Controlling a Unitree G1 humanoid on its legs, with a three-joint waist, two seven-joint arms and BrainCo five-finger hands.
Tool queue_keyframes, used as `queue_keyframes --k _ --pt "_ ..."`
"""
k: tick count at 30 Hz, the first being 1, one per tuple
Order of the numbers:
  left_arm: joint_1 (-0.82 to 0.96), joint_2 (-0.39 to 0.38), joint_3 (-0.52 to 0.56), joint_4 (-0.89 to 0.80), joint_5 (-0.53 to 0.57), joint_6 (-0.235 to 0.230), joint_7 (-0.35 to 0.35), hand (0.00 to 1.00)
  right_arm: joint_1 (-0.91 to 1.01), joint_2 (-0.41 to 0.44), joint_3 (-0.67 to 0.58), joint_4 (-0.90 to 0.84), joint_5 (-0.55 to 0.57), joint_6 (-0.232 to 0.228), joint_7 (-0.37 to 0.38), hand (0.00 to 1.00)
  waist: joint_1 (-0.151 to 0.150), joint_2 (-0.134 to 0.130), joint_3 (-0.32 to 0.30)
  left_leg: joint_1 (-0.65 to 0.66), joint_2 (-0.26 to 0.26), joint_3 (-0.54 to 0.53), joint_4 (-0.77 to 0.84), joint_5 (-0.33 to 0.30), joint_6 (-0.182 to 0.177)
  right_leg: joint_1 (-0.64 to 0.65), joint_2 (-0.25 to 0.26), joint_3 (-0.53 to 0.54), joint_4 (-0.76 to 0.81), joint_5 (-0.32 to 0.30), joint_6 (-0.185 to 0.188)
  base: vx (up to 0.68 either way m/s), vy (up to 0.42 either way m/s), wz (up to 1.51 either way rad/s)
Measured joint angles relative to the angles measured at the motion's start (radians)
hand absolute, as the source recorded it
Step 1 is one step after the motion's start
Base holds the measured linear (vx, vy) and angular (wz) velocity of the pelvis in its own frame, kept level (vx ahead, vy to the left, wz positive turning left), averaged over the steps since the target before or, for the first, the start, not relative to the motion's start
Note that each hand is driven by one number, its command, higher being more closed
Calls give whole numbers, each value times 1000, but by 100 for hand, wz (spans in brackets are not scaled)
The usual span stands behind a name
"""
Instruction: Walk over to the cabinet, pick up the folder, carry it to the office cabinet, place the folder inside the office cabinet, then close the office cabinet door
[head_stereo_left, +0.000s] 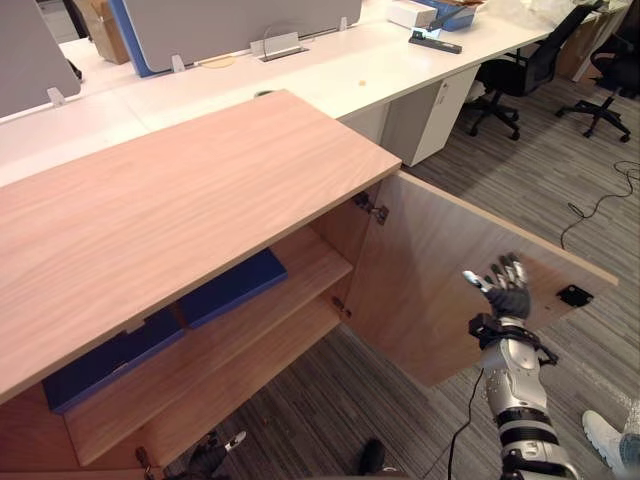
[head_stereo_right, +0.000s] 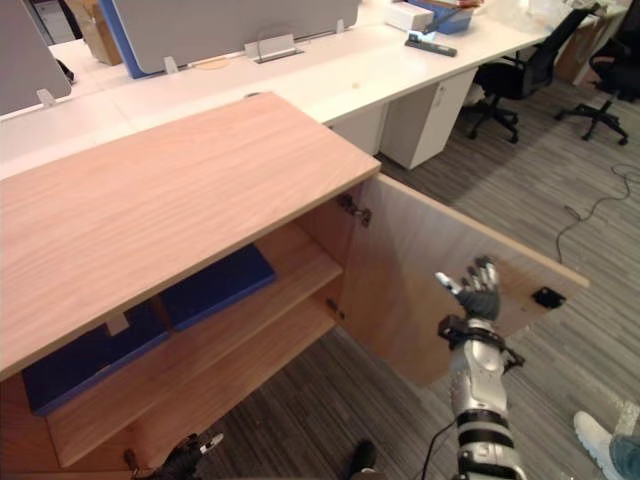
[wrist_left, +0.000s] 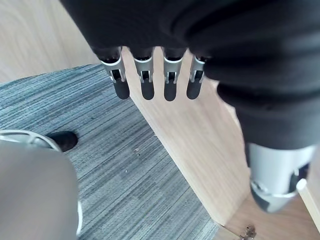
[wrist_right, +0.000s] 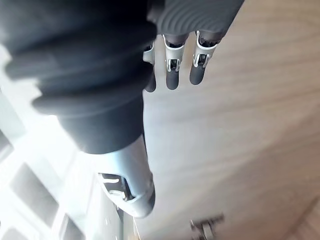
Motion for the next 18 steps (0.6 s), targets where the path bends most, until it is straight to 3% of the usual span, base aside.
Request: queue_keyframes --k 7,8,11,13,18 --pt "39 19 -15 11 12 0 -26 0 -58 -200 334 -33 -89 22 175 0 6 -3 3 0 -3 -16 2 0 0 7 -5 39 -5 0 1 6 29 5" --pt "44 20 -18 11 12 -1 -35 0 -58 -269 453 -77 -101 28 220 0 6 -6 4 -2 -4 -13 2 -1 0 2 -6 53 -6 0 1 -23 16 -8" --pt "44 26 -23 10 15 -2 -52 0 -44 -386 630 -182 -104 48 356 0 6 -11 10 -3 -4 -4 4 -1 0 -6 -4 66 -6 0 1 -23 5 -11" --pt "44 33 -27 10 15 -5 -71 0 -6 -408 653 -223 -115 72 452 0 6 -15 12 -4 -2 5 5 -1 -1 -14 -2 76 -6 0 1 -18 -1 -13" --pt "44 42 -45 11 16 -5 -87 0 61 -430 653 -223 -122 105 518 0 1 -15 14 -15 4 10 16 -4 -6 -24 4 82 -6 0 2 -6 -2 -5"
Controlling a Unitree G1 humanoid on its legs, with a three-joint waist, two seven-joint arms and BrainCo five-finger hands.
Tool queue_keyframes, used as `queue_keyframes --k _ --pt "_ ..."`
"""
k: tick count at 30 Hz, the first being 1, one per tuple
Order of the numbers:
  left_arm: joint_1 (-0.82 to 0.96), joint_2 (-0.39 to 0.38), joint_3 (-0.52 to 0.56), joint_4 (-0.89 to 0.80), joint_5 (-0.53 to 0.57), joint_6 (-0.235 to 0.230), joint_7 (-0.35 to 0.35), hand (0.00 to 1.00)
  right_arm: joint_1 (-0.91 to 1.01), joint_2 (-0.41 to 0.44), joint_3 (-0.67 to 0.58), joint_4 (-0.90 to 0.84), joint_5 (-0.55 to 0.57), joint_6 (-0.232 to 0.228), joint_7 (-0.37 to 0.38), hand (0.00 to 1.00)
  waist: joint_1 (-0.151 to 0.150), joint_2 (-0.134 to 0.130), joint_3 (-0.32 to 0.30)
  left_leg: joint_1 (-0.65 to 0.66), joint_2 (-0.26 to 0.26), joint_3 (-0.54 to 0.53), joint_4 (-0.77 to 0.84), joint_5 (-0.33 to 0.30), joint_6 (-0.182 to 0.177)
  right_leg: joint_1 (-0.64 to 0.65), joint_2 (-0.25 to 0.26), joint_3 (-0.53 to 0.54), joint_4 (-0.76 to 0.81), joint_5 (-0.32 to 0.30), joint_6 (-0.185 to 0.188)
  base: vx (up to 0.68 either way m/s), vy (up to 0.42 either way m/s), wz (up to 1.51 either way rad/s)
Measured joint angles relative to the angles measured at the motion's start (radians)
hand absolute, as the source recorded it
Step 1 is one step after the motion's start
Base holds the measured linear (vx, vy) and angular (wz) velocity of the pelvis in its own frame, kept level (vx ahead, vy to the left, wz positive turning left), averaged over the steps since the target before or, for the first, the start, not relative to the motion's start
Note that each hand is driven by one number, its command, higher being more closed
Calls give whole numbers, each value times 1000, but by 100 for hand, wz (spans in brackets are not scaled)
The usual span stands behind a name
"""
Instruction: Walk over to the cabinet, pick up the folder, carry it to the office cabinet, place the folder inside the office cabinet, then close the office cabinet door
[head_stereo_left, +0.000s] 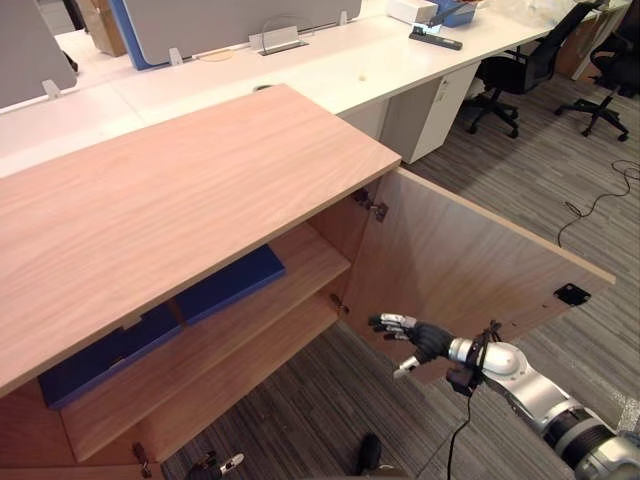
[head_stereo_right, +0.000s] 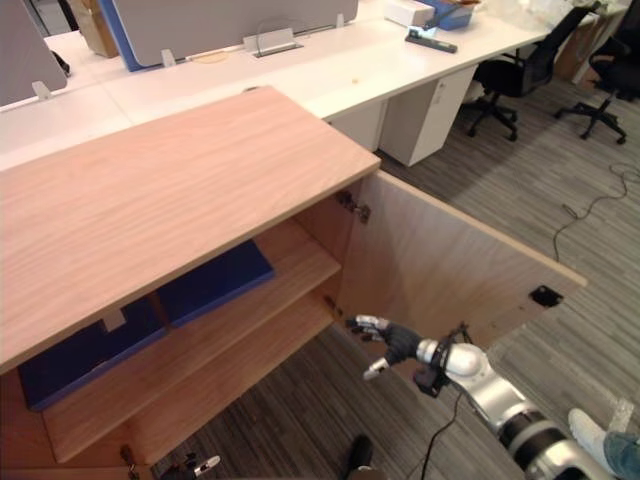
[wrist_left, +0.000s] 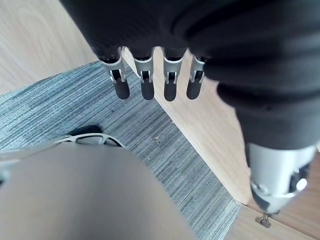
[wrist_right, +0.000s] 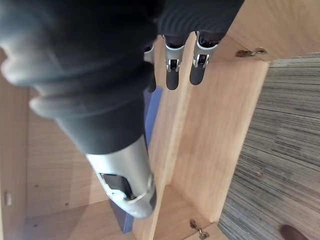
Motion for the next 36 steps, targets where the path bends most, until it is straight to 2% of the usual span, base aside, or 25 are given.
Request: queue_keyframes --k 3,7,12,14,17,19,21,23,29,34,36 --pt "-2 3 -11 0 1 0 0 0 34 0 -5 17 -21 5 3 0 -4 2 1 -2 2 4 4 -1 -1 -4 3 5 0 0 0 5 3 -5" --pt "-1 3 -16 0 1 0 0 0 101 10 -146 159 -70 5 -27 0 -3 6 4 6 2 14 13 -7 -2 -2 3 17 0 2 2 5 22 -7" --pt "-2 -6 -17 0 0 1 -1 0 131 23 -406 392 -102 13 -125 0 -19 29 10 11 1 26 28 -20 -1 2 2 32 0 4 6 -12 28 -9" --pt "-2 -8 -15 0 -1 2 0 0 127 45 -532 499 -127 23 -186 0 -29 37 5 12 2 27 28 -20 -1 2 3 35 0 4 6 -6 13 -4" --pt "-2 -18 5 0 -1 4 3 0 113 54 -600 581 -177 45 -260 0 -38 44 1 14 1 29 29 -20 -1 2 3 39 0 4 6 -12 11 -3" --pt "-1 -26 16 0 0 5 8 0 90 81 -661 629 -180 51 -290 0 -40 45 0 14 1 30 31 -20 -1 2 3 41 0 4 6 -10 4 -2" --pt "0 -30 29 0 -1 7 12 0 39 130 -754 692 -172 56 -355 0 -44 47 -1 14 1 32 34 -20 -1 0 3 46 0 4 6 -30 8 -5" --pt "3 -36 33 0 -1 11 16 0 -5 162 -788 729 -167 60 -409 0 -44 53 -5 14 0 33 35 -20 -1 0 2 47 0 4 5 0 0 0" --pt "5 -45 32 0 -1 15 33 0 -119 252 -789 775 -133 68 -494 0 -35 65 -10 12 0 30 36 -20 -1 0 1 48 0 4 5 0 0 0" --pt "4 -46 20 0 0 15 40 0 -199 330 -783 788 -123 68 -530 0 -25 71 -6 11 -2 15 36 -20 -1 2 -1 38 0 4 6 14 17 4" --pt "2 -46 5 -1 0 15 44 0 -222 337 -775 789 -107 68 -534 0 -19 78 -1 10 -3 7 36 -20 -1 6 -4 30 0 5 6 33 36 14"
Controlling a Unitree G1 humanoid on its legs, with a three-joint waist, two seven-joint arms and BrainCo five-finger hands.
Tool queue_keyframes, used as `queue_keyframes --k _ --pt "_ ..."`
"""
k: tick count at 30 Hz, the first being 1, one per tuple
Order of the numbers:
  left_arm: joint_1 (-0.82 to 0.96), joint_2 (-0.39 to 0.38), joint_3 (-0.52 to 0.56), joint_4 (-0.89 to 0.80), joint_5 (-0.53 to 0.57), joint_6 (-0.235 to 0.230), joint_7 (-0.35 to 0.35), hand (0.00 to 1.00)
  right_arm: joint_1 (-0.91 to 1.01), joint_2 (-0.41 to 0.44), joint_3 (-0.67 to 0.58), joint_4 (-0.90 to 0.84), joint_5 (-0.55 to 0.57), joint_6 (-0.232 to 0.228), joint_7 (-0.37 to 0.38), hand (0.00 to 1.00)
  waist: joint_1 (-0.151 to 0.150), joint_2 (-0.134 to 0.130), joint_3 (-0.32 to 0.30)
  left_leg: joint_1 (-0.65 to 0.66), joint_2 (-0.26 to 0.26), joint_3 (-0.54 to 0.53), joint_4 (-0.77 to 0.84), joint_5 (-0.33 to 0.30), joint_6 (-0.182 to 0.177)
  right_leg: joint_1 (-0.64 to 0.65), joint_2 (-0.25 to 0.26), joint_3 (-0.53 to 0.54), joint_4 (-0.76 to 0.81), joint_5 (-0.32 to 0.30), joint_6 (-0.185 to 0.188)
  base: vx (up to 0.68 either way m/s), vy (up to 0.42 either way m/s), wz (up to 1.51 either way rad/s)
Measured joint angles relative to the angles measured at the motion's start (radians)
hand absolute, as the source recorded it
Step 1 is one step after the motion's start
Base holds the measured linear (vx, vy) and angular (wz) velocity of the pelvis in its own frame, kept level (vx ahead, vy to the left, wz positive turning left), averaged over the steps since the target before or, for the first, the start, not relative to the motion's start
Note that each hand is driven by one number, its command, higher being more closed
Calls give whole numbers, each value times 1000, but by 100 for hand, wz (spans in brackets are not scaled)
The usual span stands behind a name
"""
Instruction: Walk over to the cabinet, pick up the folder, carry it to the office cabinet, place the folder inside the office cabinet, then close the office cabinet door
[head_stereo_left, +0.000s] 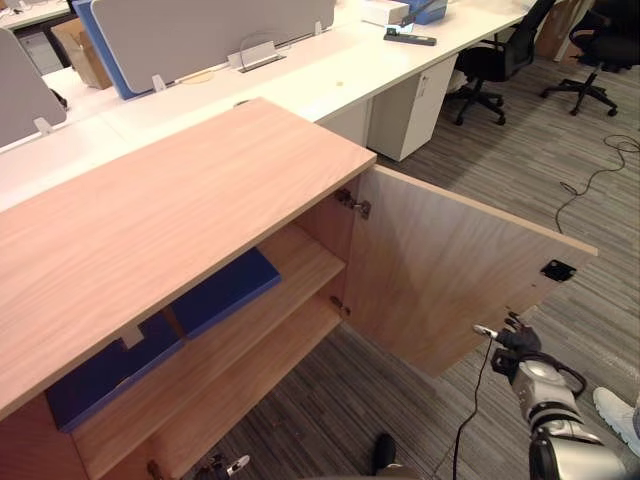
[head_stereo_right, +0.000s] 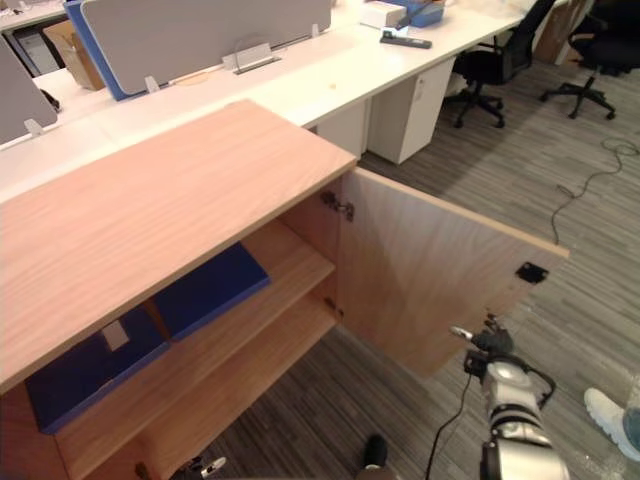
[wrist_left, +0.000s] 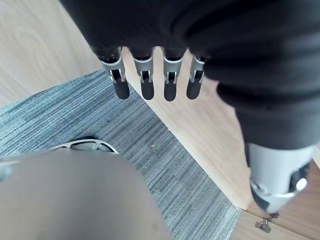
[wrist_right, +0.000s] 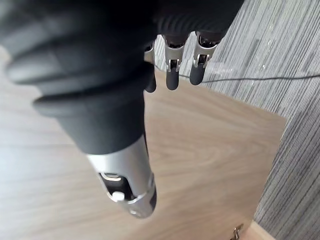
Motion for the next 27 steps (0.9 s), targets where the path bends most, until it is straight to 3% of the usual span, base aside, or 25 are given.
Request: queue_keyframes --k 4,17,23,27 --pt "0 0 -19 0 0 0 3 0 -75 0 9 38 26 -1 -9 0 15 11 7 -7 0 -19 0 1 1 6 -3 -20 4 0 0 38 35 13" --pt "7 3 -37 -2 -1 -3 9 0 -209 0 12 155 170 -1 -25 0 25 10 34 -15 -16 -75 2 7 10 39 -24 -69 2 0 0 5 28 11" --pt "14 2 -38 -2 0 -3 8 0 -207 -2 45 154 168 -9 -12 0 23 10 48 -17 -15 -83 1 7 10 36 -23 -73 1 0 0 16 31 2" --pt "14 2 -38 -2 1 -3 8 0 -146 -1 -4 154 148 -20 -5 0 22 12 58 -16 -15 -83 -2 7 10 35 -22 -71 4 0 0 39 42 0"
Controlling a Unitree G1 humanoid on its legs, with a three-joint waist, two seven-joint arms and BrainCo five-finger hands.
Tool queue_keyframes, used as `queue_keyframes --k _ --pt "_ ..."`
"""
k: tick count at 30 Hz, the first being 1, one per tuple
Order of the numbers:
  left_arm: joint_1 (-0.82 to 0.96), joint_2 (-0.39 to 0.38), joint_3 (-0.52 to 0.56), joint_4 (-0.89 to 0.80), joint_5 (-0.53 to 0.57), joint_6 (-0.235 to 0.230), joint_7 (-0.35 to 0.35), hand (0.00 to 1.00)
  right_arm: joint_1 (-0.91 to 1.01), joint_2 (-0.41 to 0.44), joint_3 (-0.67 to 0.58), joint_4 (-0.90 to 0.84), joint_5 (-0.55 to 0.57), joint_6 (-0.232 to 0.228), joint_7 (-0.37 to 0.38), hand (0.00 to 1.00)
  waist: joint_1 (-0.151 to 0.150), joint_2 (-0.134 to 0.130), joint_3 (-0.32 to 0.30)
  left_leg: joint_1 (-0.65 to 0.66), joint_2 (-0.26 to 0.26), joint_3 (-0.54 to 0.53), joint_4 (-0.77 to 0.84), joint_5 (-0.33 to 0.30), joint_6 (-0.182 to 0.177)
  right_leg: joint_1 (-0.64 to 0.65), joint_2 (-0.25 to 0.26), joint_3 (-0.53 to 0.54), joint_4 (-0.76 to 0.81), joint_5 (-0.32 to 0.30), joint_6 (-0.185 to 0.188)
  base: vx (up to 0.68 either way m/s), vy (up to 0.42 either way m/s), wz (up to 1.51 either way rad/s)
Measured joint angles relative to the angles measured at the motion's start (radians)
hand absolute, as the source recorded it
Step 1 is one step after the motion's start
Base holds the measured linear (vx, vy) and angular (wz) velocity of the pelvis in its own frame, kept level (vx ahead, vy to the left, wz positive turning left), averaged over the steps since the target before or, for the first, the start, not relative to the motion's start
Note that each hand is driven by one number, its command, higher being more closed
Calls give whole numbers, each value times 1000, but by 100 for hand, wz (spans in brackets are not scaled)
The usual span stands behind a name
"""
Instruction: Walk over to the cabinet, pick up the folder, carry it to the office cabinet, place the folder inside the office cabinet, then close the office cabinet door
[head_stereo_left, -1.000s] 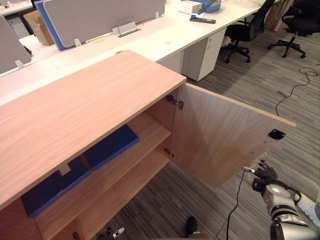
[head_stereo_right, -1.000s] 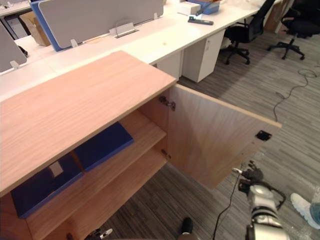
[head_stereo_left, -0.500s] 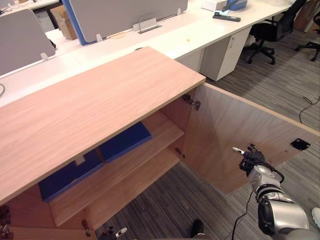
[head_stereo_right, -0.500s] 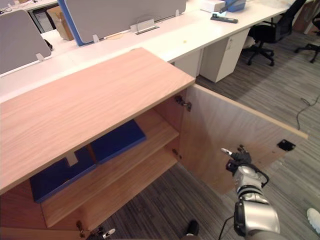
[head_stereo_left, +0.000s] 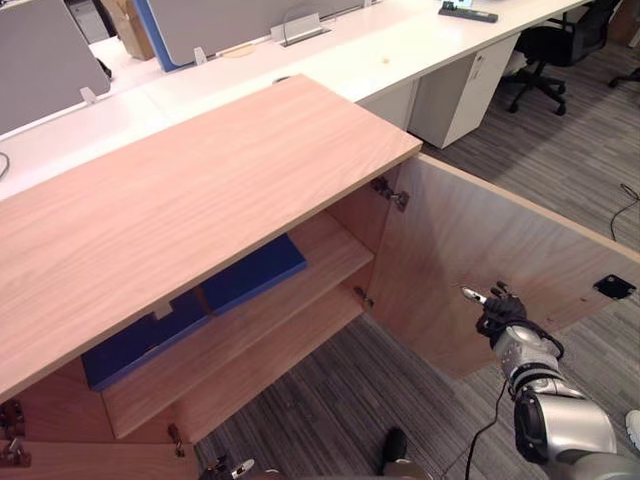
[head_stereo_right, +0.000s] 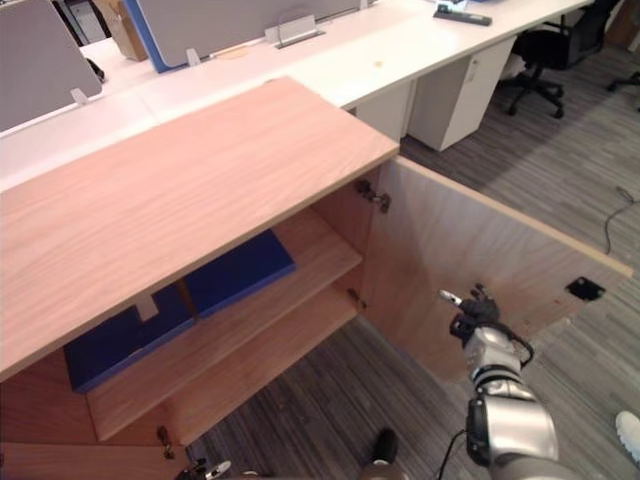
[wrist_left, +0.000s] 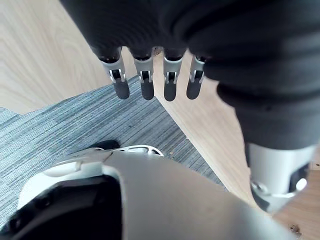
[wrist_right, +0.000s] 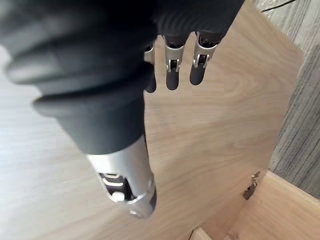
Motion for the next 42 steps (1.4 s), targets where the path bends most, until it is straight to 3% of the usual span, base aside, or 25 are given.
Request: queue_keyframes --k 6,12,18,22,27,31,36,42 --pt "0 1 31 0 5 0 0 0 101 -23 -211 31 -20 2 -14 0 -19 1 0 18 -2 23 -15 0 0 2 2 21 0 0 0 34 47 -10" --pt "15 -1 107 0 5 0 1 0 125 -119 -402 42 -15 2 -38 0 -43 3 -2 27 -1 40 -18 0 -1 -3 6 39 -5 0 0 -7 14 -8" --pt "22 -3 139 2 16 0 0 0 123 -139 -441 38 -12 2 -40 0 -48 8 -5 36 4 86 -35 2 -6 -32 15 84 -5 -2 2 -12 3 -23" --pt "24 -16 155 0 17 1 -3 0 123 -139 -473 37 -7 2 -39 0 -57 27 -18 38 14 112 -36 -3 -15 -48 31 103 -5 -2 3 43 5 -17" --pt "22 -24 152 0 17 0 -8 0 96 -151 -456 -7 24 2 -40 0 -62 33 -18 24 21 133 -34 -6 -18 -73 43 122 -3 -1 2 29 2 -13" --pt "15 -27 124 -3 15 -6 -11 0 -14 -221 -372 -43 45 1 -41 0 -59 41 -6 -8 22 127 -13 -10 -14 -96 37 116 1 5 0 -16 -2 3" --pt "17 -43 77 -20 8 -9 -11 0 -186 -304 -229 -81 84 -3 -59 0 -40 75 32 -53 34 97 13 -9 -15 -109 31 90 1 7 -1 -29 -8 14" --pt "16 -54 28 -48 -7 -11 -9 0 -252 -328 -89 -78 105 -3 -80 0 -37 85 43 -70 46 88 5 4 -28 -126 41 70 2 8 -1 3 -13 4"
